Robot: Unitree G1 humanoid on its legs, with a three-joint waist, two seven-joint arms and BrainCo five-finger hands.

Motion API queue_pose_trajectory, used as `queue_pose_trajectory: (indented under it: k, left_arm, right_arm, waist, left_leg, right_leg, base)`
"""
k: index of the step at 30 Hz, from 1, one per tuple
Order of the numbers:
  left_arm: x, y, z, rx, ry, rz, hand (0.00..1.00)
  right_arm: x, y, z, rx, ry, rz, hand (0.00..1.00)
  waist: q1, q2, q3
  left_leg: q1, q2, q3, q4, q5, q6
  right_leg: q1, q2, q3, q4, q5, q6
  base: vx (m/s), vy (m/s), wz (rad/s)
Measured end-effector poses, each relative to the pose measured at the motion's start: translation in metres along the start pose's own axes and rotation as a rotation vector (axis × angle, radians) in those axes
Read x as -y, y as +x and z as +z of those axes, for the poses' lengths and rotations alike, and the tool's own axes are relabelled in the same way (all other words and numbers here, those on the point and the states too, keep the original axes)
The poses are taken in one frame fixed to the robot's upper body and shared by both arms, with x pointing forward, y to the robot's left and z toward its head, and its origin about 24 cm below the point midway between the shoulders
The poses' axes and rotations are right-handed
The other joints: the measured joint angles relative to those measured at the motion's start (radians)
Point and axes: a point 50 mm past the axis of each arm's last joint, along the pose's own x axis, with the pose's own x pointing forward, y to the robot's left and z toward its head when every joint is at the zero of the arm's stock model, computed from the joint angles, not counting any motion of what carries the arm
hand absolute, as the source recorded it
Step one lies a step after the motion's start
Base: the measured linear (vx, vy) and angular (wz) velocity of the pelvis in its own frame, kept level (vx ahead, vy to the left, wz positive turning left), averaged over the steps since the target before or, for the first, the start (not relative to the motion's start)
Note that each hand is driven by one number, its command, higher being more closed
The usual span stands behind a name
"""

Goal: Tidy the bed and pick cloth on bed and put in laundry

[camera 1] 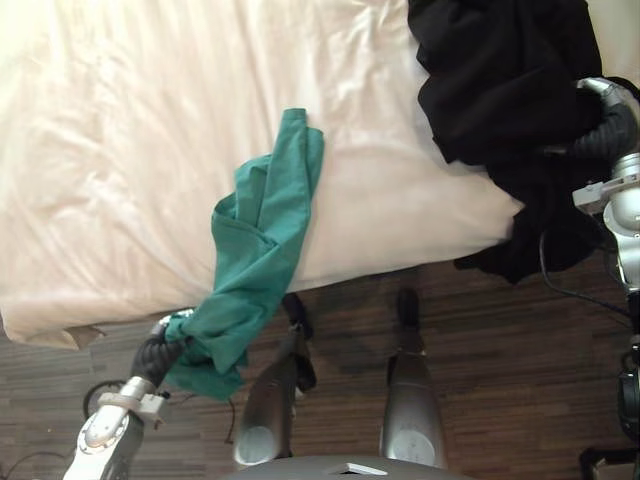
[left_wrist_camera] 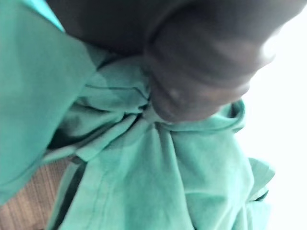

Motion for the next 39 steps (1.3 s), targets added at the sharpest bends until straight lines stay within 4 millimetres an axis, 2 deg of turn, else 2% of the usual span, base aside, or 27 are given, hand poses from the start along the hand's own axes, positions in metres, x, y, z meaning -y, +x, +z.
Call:
queue_pose_trajectory:
  k: [3,6,11,13,14,16,20,22,23,25,26,28,31,32,34,35,36,37,38,39]
  left_arm:
    - [0.0,0.0,0.004,0.018,0.001,-0.009,1.0]
    - [0.0,0.0,0.006,0.037,-0.018,-0.002,1.0]
    - [0.004,0.0,0.002,0.046,-0.057,0.015,1.0]
    - [0.006,0.0,-0.003,0.038,-0.084,0.028,1.0]
    - [0.006,0.0,-0.005,0.034,-0.09,0.032,1.0]
    - [0.009,0.0,-0.013,0.015,-0.121,0.054,1.0]
    - [0.017,0.001,-0.026,-0.006,-0.179,0.097,1.0]
    - [0.023,0.002,-0.037,-0.036,-0.202,0.129,1.0]
    - [0.025,0.002,-0.04,-0.044,-0.211,0.136,1.0]
    - [0.03,0.004,-0.051,-0.08,-0.222,0.179,1.0]
    - [0.031,0.005,-0.054,-0.09,-0.226,0.188,1.0]
    - [0.034,0.011,-0.06,-0.119,-0.215,0.223,1.0]
    - [0.039,0.016,-0.063,-0.123,-0.229,0.257,1.0]
    - [0.045,0.016,-0.065,-0.135,-0.232,0.269,1.0]
    - [0.05,0.016,-0.067,-0.141,-0.238,0.274,1.0]
    - [0.053,0.014,-0.069,-0.15,-0.246,0.281,1.0]
    - [0.054,0.013,-0.069,-0.15,-0.248,0.292,1.0]
    - [0.054,0.009,-0.069,-0.153,-0.249,0.303,1.0]
    - [0.055,0.008,-0.069,-0.147,-0.252,0.308,1.0]
    - [0.056,0.008,-0.07,-0.151,-0.252,0.312,1.0]
  right_arm:
    - [-0.001,-0.009,-0.004,-0.006,0.067,-0.016,1.0]
    - [-0.018,-0.021,-0.008,-0.025,0.183,-0.015,1.0]
    - [-0.061,-0.052,-0.021,-0.105,0.423,0.007,1.0]
    - [-0.088,-0.074,-0.029,-0.182,0.546,0.031,1.0]
    - [-0.095,-0.08,-0.031,-0.204,0.573,0.038,1.0]
    - [-0.122,-0.105,-0.037,-0.3,0.706,0.057,1.0]
    - [-0.156,-0.143,-0.039,-0.439,0.902,0.066,1.0]
    - [-0.18,-0.174,-0.037,-0.545,1.005,0.101,1.0]
    - [-0.186,-0.183,-0.036,-0.574,1.02,0.115,1.0]
    - [-0.211,-0.222,-0.028,-0.693,1.079,0.197,1.0]
    - [-0.218,-0.231,-0.025,-0.723,1.089,0.221,1.0]
    - [-0.239,-0.269,-0.017,-0.858,1.115,0.298,1.0]
    - [-0.25,-0.3,-0.011,-0.966,1.131,0.335,1.0]
    - [-0.253,-0.319,-0.004,-1.014,1.14,0.359,1.0]
    - [-0.254,-0.332,0.0,-1.055,1.14,0.375,1.0]
    - [-0.256,-0.342,0.004,-1.078,1.137,0.404,1.0]
    - [-0.258,-0.345,0.008,-1.081,1.138,0.431,1.0]
    - [-0.26,-0.345,0.01,-1.08,1.141,0.442,1.0]
    - [-0.263,-0.343,0.013,-1.066,1.132,0.466,1.0]
    - [-0.263,-0.343,0.012,-1.062,1.119,0.472,1.0]
  waist:
    - [0.015,0.0,0.0]
    - [0.016,-0.002,-0.001]
    - [0.021,-0.019,-0.021]
    - [0.019,-0.046,-0.052]
    - [0.019,-0.053,-0.062]
    - [0.016,-0.079,-0.08]
    - [0.011,-0.107,-0.102]
    - [0.013,-0.122,-0.118]
    - [0.013,-0.125,-0.122]
    - [0.012,-0.138,-0.147]
    - [0.012,-0.14,-0.154]
    - [0.007,-0.155,-0.187]
    - [0.006,-0.175,-0.211]
    - [0.003,-0.193,-0.226]
    - [-0.003,-0.206,-0.233]
    - [-0.01,-0.215,-0.238]
    - [-0.012,-0.223,-0.242]
    - [-0.007,-0.238,-0.248]
    - [0.013,-0.242,-0.249]
    - [0.021,-0.247,-0.253]
  left_leg:
    - [0.003,-0.002,0.012,0.0,-0.002,-0.003]
    - [0.022,-0.004,0.017,0.0,-0.002,-0.003]
    - [0.075,-0.002,0.013,0.0,-0.007,-0.009]
    - [0.098,0.0,0.008,0.0,-0.012,-0.014]
    - [0.102,0.001,0.006,0.0,-0.012,-0.014]
    - [0.13,0.0,-0.003,0.0,-0.018,-0.012]
    - [0.158,0.0,-0.023,0.0,-0.031,-0.015]
    - [0.181,-0.001,-0.024,0.0,-0.037,-0.009]
    - [0.188,-0.002,-0.025,0.0,-0.039,-0.01]
    - [0.216,-0.002,-0.034,0.0,-0.045,-0.01]
    - [0.223,-0.003,-0.044,0.0,-0.045,-0.01]
    - [0.239,-0.003,-0.073,0.0,-0.044,-0.01]
    - [0.252,-0.01,-0.116,0.0,-0.045,-0.011]
    - [0.255,-0.019,-0.175,0.0,-0.045,-0.011]
    - [0.254,-0.027,-0.234,0.0,-0.044,-0.007]
    - [0.257,-0.033,-0.294,0.0,-0.037,0.0]
    - [0.253,-0.046,-0.337,0.001,-0.029,0.002]
    - [0.253,-0.053,-0.353,0.0,-0.025,0.001]
    - [0.248,-0.064,-0.387,0.0,-0.014,-0.007]
    - [0.248,-0.063,-0.407,0.0,-0.012,-0.009]
  right_leg:
    - [-0.012,-0.006,0.004,0.026,-0.008,0.006]
    - [-0.005,-0.009,0.003,0.056,-0.03,0.003]
    - [0.041,-0.007,-0.002,0.078,-0.058,0.002]
    - [0.067,-0.005,-0.007,0.078,-0.068,0.001]
    - [0.072,-0.005,-0.009,0.077,-0.07,0.0]
    - [0.107,-0.005,-0.018,0.074,-0.076,-0.001]
    - [0.153,-0.005,-0.033,0.053,-0.077,-0.003]
    - [0.186,-0.005,-0.035,0.037,-0.077,-0.003]
    - [0.195,-0.006,-0.036,0.032,-0.077,-0.003]
    - [0.237,-0.006,-0.05,0.013,-0.078,-0.003]
    - [0.251,-0.006,-0.058,0.011,-0.08,-0.003]
    - [0.289,-0.006,-0.09,0.008,-0.093,-0.006]
    - [0.329,-0.009,-0.138,0.017,-0.113,-0.006]
    - [0.355,-0.018,-0.191,0.064,-0.157,-0.008]
    - [0.374,-0.019,-0.21,0.109,-0.206,-0.012]
    - [0.383,-0.002,-0.168,0.154,-0.261,-0.034]
    - [0.385,0.015,-0.078,0.19,-0.302,-0.044]
    - [0.385,0.022,-0.027,0.204,-0.326,-0.05]
    - [0.391,0.034,0.009,0.218,-0.372,-0.05]
    - [0.399,0.037,-0.012,0.218,-0.376,-0.051]
  base:
    - [0.01,0.007,-0.01]
    - [0.06,-0.001,0.04]
    - [0.08,-0.026,0.02]
    - [0.09,-0.034,0.05]
    - [0.09,-0.028,0.08]
    - [0.08,-0.026,0.1]
    - [0.05,-0.016,0.09]
    - [0.05,-0.012,0.01]
    - [0.06,-0.013,0.03]
    - [0.07,-0.015,0.1]
    - [0.09,-0.02,0.25]
    - [0.07,-0.02,0.37]
    - [0.07,-0.008,0.59]
    - [0.06,-0.013,0.96]
    - [0.06,-0.056,1.17]
    - [0.07,-0.103,1.44]
    - [0.07,-0.108,1.37]
    - [0.0,-0.091,1.17]
    - [-0.02,-0.1,0.8]
    - [-0.08,-0.162,0.95]
